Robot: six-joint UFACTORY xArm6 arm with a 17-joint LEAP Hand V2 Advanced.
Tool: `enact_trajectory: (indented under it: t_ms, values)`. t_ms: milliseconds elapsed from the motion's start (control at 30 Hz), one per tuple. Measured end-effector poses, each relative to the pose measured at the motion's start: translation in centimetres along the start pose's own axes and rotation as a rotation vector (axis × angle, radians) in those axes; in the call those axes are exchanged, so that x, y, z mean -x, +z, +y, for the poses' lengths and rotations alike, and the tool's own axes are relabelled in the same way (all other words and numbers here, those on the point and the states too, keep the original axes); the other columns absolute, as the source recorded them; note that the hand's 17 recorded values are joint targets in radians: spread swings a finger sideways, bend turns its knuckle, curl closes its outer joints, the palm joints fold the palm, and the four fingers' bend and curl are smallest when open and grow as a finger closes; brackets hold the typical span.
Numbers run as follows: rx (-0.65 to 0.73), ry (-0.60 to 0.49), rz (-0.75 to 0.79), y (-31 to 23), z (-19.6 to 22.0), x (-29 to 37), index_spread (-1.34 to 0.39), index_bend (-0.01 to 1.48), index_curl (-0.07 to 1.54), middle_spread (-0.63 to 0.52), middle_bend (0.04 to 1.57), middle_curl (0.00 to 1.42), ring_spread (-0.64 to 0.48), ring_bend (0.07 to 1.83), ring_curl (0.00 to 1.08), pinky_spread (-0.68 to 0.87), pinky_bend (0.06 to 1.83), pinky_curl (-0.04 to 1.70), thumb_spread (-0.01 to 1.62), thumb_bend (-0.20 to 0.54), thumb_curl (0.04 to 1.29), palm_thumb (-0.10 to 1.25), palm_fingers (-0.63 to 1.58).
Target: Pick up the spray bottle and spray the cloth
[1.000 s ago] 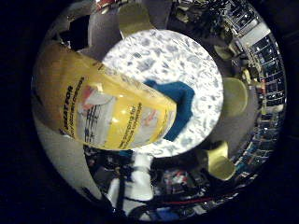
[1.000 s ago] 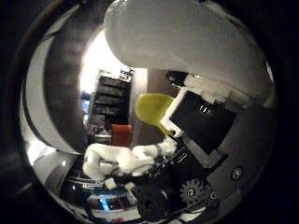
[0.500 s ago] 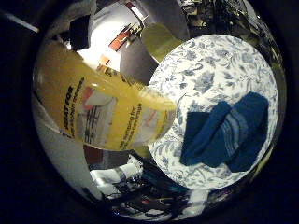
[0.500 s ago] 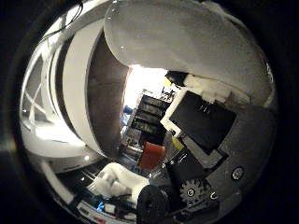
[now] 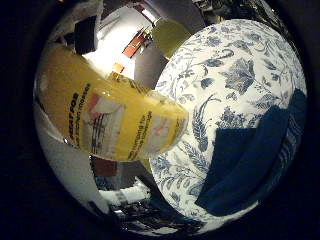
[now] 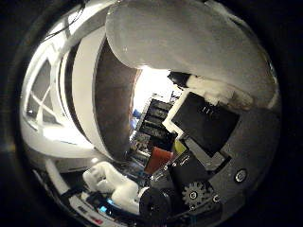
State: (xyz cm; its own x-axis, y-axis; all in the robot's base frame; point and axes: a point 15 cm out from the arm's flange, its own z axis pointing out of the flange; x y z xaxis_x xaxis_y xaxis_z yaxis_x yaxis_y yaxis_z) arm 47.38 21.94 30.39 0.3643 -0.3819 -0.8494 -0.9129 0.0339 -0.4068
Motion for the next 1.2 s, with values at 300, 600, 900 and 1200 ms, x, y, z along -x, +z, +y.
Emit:
enact_trajectory:
  t_ms: [300,600,900,1200]
  values:
    - [0.011,0.034,0.012,0.4,0.5,-3.4,-0.17,1.15,0.68,-0.06,1.34,0.56,-0.15,1.45,0.57,-0.22,1.02,1.21,0.88,-0.021,0.8,1.09,1.22]
    - [0.03,0.017,0.019,0.8,0.9,-4.6,-0.18,0.99,0.65,-0.05,1.27,0.53,-0.14,1.4,0.53,-0.28,0.98,1.04,0.88,-0.031,0.72,0.93,1.2]
    - [0.077,-0.011,0.035,0.9,1.8,-5.0,-0.29,0.42,0.61,-0.11,1.02,0.49,-0.16,1.28,0.5,-0.4,0.97,0.87,0.8,-0.027,0.65,0.88,0.7]
    - [0.154,-0.065,0.077,0.4,2.8,-5.7,-0.42,0.38,0.49,-0.02,0.59,0.35,0.05,0.74,0.32,0.21,0.63,0.7,0.98,-0.03,0.55,0.79,-0.02]
